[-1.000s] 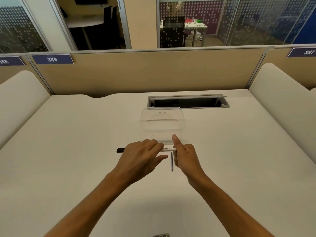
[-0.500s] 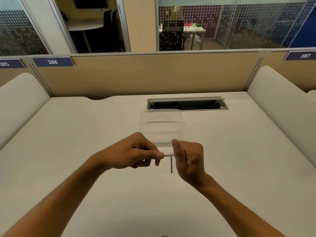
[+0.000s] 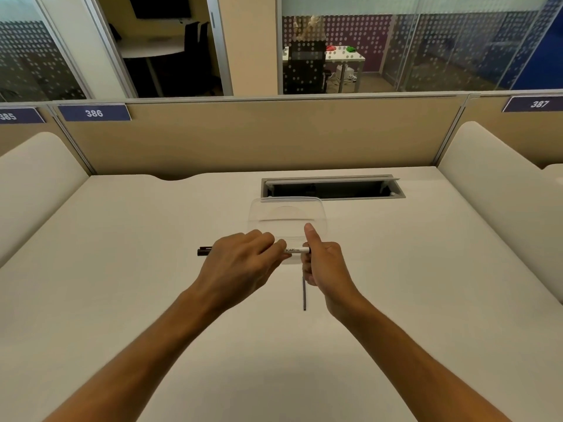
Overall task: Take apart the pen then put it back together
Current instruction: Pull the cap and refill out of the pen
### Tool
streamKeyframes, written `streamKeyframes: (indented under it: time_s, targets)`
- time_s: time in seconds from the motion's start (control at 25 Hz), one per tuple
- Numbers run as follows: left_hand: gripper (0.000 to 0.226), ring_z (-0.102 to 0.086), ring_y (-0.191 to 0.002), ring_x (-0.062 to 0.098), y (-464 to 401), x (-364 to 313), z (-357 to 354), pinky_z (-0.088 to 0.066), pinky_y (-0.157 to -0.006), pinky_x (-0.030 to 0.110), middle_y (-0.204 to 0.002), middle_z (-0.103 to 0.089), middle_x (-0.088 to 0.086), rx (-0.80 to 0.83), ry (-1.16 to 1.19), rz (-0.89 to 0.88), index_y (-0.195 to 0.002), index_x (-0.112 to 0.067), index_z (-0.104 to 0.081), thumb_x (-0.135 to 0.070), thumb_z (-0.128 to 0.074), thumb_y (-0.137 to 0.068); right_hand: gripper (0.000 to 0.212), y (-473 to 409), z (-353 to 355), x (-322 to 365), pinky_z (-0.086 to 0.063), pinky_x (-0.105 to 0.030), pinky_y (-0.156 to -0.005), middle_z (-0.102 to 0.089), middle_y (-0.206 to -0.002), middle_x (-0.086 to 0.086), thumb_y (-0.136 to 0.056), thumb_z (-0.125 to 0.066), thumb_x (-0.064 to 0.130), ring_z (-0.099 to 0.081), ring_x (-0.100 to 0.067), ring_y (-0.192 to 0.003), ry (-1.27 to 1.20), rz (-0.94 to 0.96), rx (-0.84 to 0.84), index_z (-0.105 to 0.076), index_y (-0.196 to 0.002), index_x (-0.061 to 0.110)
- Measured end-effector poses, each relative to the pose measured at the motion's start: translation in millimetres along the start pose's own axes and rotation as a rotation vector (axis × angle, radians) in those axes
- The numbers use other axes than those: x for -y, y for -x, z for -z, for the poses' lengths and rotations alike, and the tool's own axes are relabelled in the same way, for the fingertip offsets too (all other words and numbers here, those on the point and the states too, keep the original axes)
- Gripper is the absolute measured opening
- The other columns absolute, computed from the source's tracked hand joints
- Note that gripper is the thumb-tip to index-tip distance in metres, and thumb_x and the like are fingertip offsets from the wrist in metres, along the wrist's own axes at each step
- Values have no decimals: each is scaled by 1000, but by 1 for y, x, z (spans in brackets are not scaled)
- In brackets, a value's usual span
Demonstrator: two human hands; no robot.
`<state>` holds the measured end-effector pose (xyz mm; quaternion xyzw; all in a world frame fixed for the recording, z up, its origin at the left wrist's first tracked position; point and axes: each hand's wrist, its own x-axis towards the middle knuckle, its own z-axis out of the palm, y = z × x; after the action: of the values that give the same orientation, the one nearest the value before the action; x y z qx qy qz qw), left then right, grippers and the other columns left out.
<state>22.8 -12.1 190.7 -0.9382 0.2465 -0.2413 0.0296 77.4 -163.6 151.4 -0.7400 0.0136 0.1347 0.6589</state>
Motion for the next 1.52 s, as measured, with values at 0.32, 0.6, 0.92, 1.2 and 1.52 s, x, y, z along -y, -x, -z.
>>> streamKeyframes:
  time_s: [0.32,0.6,0.92,1.2,1.52]
  targets:
    - [38,-41,-45,11,-8,16,21,-36,-46,25,-50,-52,-6,231,797,256,-78,-16,-70,-45,-51,-92,55,9,5,5,-29,-10,-42,-40,-39,14,-101,-45,30,-41,-10,-38,83,824,-91,-42,-46,20]
    - [37,-36,-46,8,-11,18,32,-34,-47,18,-49,-46,-6,376,1161,360,-72,-15,-69,-43,-54,-91,58,6,16,17,-27,-7,-45,-40,-44,8,-103,-38,35,-38,-7,-43,276,1141,-93,-47,-50,13]
    - [20,-53,-42,21,-7,9,24,-30,-45,20,-61,-66,1,23,58,23,-84,-13,-72,-31,-63,-87,50,6,7,23,-38,-14,-45,-42,-48,6,-98,-43,46,-40,-8,-47,73,94,51,-48,-59,15]
    - [42,-43,-42,14,-10,13,23,-36,-43,28,-51,-54,-6,93,468,179,-84,-18,-71,-49,-45,-94,55,12,7,22,-30,-19,-42,-37,-40,11,-97,-46,37,-37,-8,-39,57,564,-64,-41,-48,13]
    - [27,-40,-44,7,-15,20,39,-34,-47,16,-48,-48,-10,220,1017,283,-74,-17,-71,-37,-59,-88,60,0,22,31,-27,-10,-48,-45,-42,-3,-103,-37,34,-32,-3,-43,396,1276,-89,-50,-50,8]
